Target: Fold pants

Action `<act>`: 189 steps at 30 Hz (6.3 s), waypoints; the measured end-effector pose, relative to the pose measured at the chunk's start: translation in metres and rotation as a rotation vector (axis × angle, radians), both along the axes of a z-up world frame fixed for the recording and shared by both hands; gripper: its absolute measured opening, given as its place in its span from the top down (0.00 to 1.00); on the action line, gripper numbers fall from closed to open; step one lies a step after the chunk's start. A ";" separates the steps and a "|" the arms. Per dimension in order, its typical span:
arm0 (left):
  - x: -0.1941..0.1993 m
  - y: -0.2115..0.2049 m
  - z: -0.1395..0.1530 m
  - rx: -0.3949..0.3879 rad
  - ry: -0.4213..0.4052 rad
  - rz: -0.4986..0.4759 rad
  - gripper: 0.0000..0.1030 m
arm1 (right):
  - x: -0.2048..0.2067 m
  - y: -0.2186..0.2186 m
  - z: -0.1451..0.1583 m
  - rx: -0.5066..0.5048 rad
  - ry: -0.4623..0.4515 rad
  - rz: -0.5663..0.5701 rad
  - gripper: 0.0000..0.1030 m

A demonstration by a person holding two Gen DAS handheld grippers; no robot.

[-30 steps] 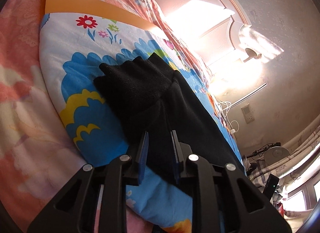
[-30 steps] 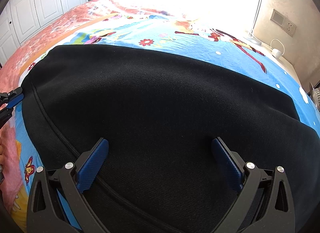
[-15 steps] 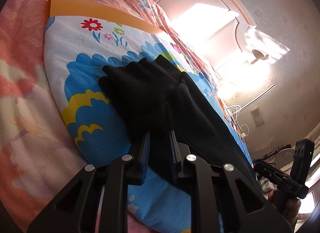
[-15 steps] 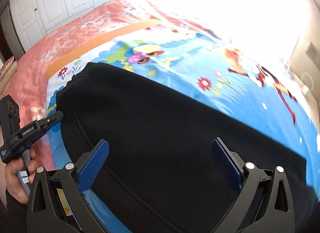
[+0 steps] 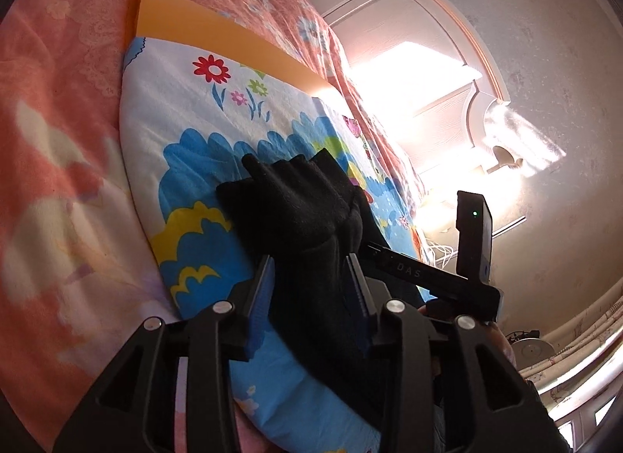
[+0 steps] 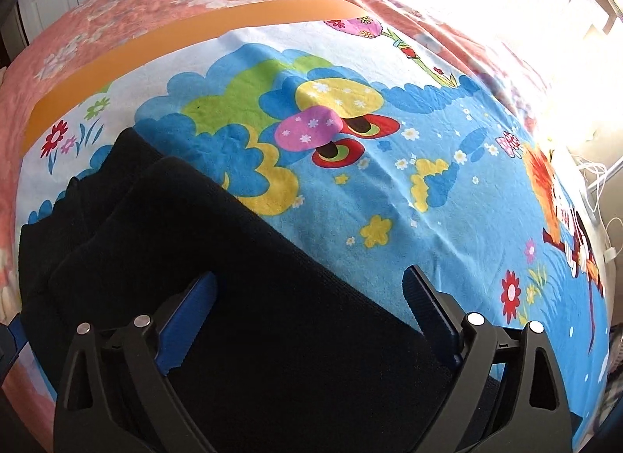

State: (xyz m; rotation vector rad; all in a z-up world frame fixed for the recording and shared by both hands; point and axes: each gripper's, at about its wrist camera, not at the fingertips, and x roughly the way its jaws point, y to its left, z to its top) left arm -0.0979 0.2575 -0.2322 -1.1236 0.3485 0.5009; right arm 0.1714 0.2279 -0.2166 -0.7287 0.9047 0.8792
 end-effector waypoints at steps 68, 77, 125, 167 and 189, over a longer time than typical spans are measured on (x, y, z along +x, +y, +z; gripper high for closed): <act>0.168 -0.321 0.020 1.488 0.533 -0.686 0.87 | 0.056 -0.316 0.022 0.522 0.868 -0.413 0.05; 0.153 -0.276 0.068 1.203 0.358 -0.556 0.88 | 0.043 -0.257 0.034 0.494 0.912 -0.326 0.05; 0.048 -0.042 0.019 0.222 0.077 -0.073 0.09 | 0.008 -0.176 0.161 0.513 0.511 0.031 0.05; 0.198 0.028 0.075 0.928 0.646 -0.320 0.36 | -0.013 -0.303 -0.002 0.283 0.006 -0.501 0.04; 0.024 0.019 0.091 0.614 0.288 -0.208 0.35 | 0.002 -0.292 0.047 0.356 -0.010 -0.453 0.05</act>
